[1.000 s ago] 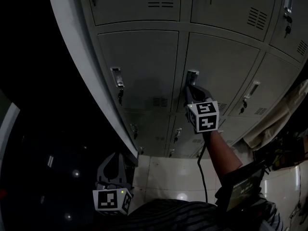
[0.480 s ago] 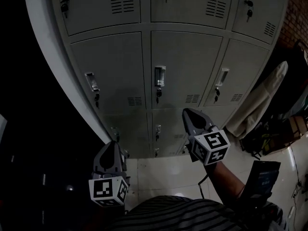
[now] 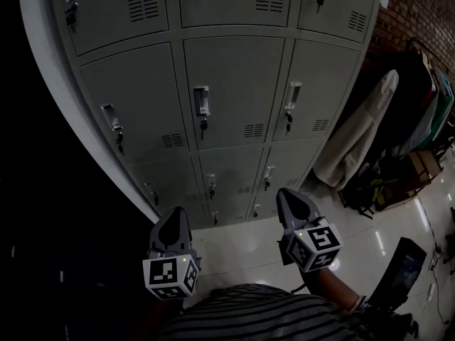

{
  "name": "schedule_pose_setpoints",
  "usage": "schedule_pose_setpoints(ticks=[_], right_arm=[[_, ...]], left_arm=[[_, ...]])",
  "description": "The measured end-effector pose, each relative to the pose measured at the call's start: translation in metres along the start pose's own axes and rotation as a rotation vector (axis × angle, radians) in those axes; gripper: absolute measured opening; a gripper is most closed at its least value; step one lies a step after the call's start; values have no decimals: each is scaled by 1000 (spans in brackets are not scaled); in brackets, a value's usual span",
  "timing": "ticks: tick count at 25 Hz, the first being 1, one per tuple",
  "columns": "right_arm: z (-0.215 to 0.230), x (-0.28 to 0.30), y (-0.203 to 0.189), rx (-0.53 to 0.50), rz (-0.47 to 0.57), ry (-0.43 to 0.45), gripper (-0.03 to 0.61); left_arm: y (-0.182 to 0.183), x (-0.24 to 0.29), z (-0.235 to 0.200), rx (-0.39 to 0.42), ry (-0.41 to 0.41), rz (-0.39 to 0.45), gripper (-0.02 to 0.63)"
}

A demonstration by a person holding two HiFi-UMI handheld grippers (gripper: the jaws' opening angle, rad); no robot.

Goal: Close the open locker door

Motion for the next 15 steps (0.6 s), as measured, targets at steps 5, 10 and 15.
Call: schedule_pose_setpoints(ticks=[5,10,15], right_arm=[[1,-16,-3,-5,7,-8,0],[0,-17,-4,-21,7,9,0],[-3,-15,-4,-22,4,15,0]], left_arm=[[-5,-5,15,-3,-19,-13,5],[-4,-9,20,-2,-12,-9,5],[-4,-11,18,8,-5,-14,5]])
Point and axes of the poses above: the fingertips, and each gripper's own axes: x forward along the fingers, z to its right, y out of its top, the point moved 6 cm from there along -x, backward along the fingers, and after that the axes turned 5 degrees about z, right-handed, at the moved point
